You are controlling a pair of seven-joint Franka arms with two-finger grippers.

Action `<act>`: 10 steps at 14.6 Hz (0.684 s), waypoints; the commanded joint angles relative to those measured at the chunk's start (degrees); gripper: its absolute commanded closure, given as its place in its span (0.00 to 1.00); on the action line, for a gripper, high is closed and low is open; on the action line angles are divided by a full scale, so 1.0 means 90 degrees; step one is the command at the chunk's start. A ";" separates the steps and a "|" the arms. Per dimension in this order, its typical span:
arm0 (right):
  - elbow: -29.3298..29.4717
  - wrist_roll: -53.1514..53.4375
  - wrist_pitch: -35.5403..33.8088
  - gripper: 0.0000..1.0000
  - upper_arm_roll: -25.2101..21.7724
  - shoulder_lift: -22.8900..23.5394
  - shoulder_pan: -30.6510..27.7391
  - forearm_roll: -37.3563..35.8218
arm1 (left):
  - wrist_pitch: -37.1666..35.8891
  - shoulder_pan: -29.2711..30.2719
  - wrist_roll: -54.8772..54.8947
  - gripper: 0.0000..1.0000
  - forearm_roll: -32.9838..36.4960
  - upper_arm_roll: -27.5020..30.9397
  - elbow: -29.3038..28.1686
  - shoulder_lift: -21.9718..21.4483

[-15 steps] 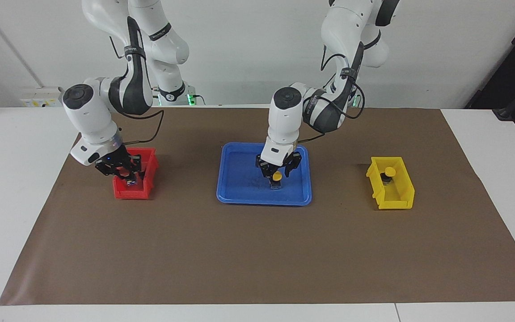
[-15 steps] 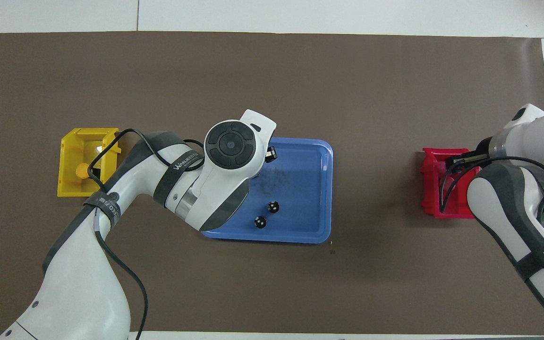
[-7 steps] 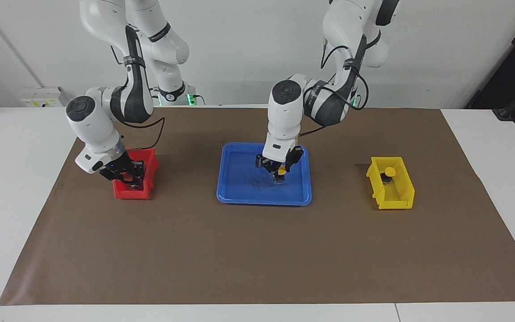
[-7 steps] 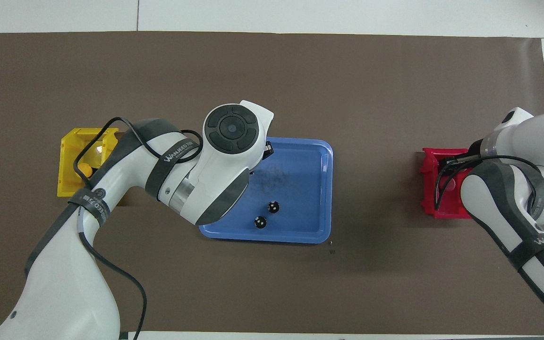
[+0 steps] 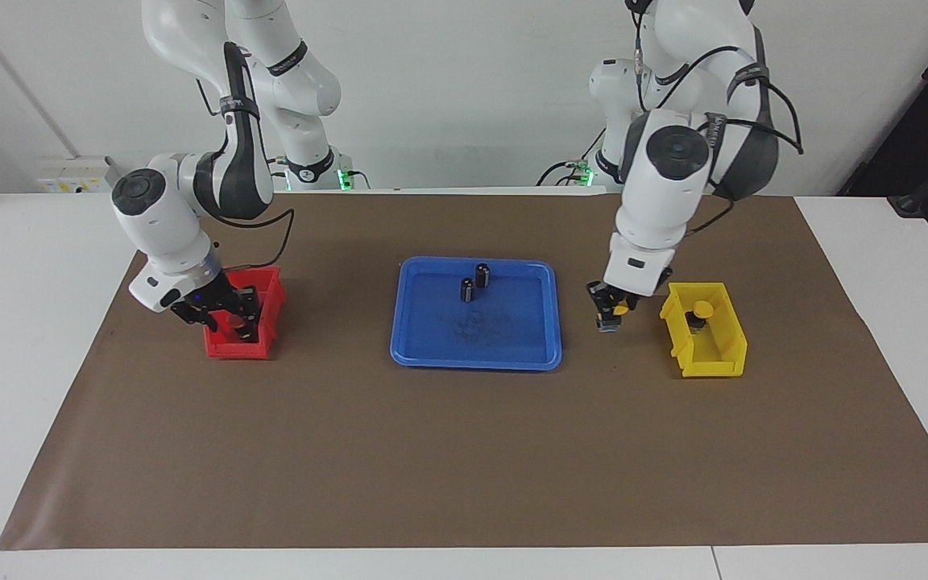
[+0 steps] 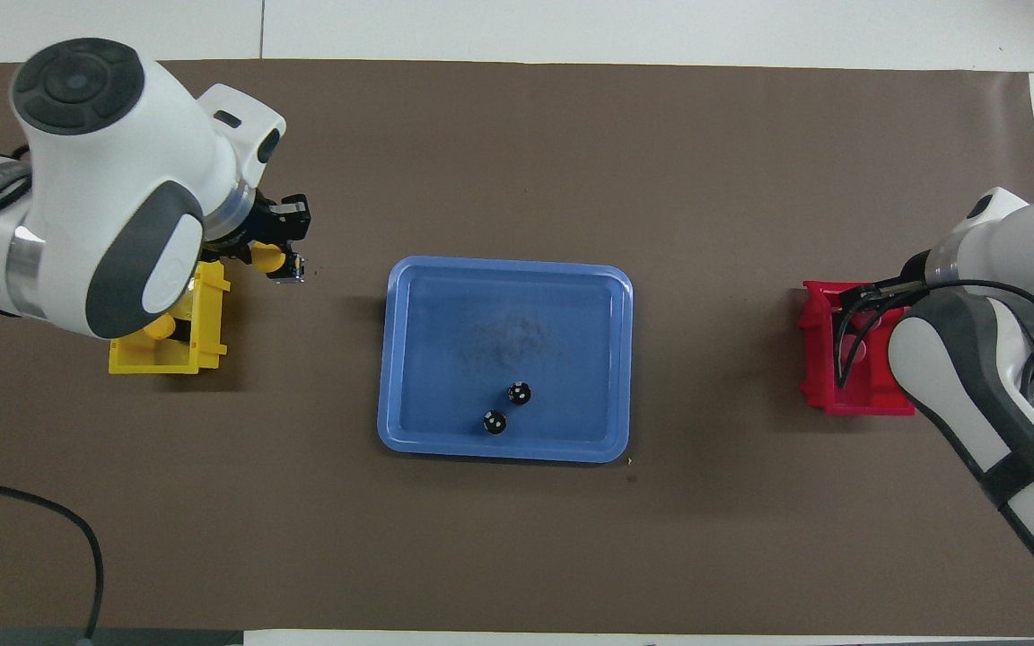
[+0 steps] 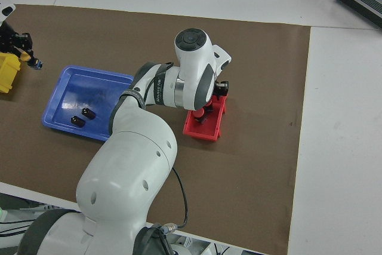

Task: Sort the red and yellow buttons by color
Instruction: 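Drop the yellow button into the yellow bin with the left gripper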

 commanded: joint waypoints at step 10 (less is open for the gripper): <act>0.3129 -0.0077 -0.3764 0.00 0.0081 -0.0258 -0.0042 0.0011 | 0.1843 0.1800 0.2366 0.98 0.0101 -0.0073 -0.1605 -0.0467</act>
